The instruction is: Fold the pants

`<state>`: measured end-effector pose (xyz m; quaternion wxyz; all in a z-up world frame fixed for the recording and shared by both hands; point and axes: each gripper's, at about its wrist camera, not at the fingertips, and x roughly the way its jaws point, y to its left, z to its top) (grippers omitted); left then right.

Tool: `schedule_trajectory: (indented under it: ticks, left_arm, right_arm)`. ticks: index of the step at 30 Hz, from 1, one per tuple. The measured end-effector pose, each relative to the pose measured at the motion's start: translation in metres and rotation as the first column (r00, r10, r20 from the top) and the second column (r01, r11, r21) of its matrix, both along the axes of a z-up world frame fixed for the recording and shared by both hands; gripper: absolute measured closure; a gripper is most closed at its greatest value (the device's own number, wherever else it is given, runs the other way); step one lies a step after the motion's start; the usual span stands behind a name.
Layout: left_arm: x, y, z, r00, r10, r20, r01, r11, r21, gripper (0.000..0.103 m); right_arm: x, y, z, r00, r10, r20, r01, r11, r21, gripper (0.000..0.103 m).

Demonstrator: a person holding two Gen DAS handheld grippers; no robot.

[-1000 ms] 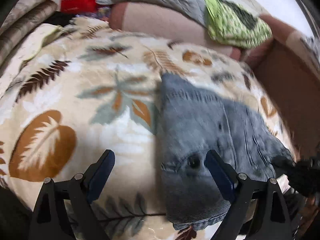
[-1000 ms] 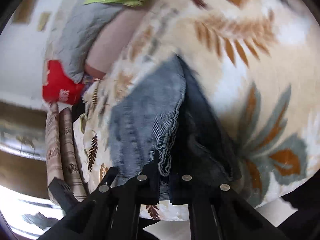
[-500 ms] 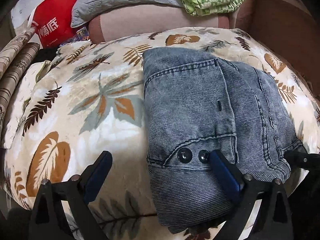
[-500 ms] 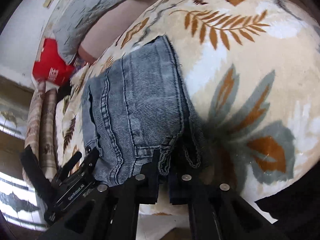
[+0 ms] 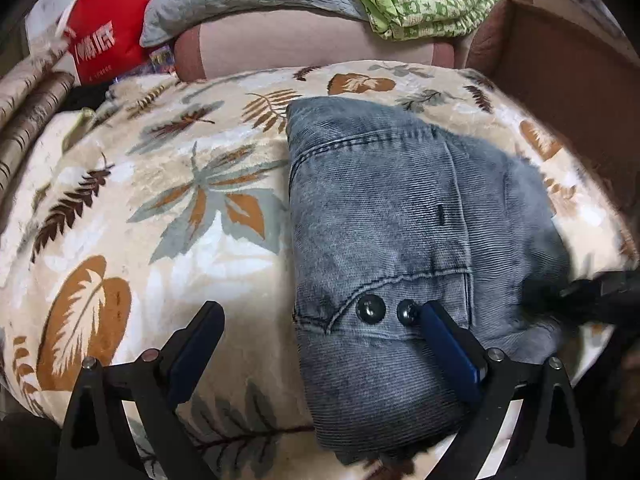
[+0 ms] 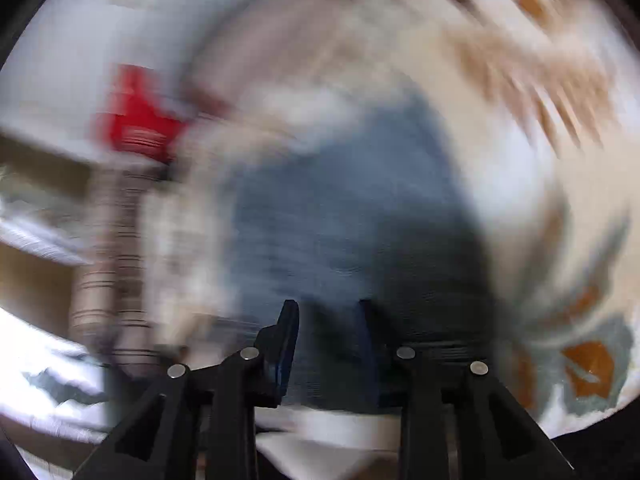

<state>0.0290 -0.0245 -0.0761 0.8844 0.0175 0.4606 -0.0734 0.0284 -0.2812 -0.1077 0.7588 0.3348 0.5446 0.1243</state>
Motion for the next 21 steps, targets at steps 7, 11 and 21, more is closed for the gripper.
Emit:
schedule_trajectory:
  ticks: [7, 11, 21]
  left_arm:
    - [-0.006, -0.005, -0.006, 1.0, -0.025, -0.017, 0.027, 0.991, 0.133, 0.004]
    - [-0.007, 0.002, -0.006, 1.0, -0.005, -0.004, 0.005, 0.997, 0.078, 0.004]
    - [-0.007, 0.005, -0.008, 1.0, -0.012, 0.007, 0.011, 0.998, 0.054, 0.004]
  right_arm:
    - [0.001, -0.001, 0.016, 0.999, 0.043, -0.016, -0.044, 0.999, -0.032, 0.092]
    - [0.018, 0.016, 0.065, 0.992, 0.125, 0.022, -0.12, 0.981, -0.151, 0.09]
    - [0.118, -0.025, -0.004, 0.998, -0.064, -0.027, 0.067, 0.99, 0.125, 0.103]
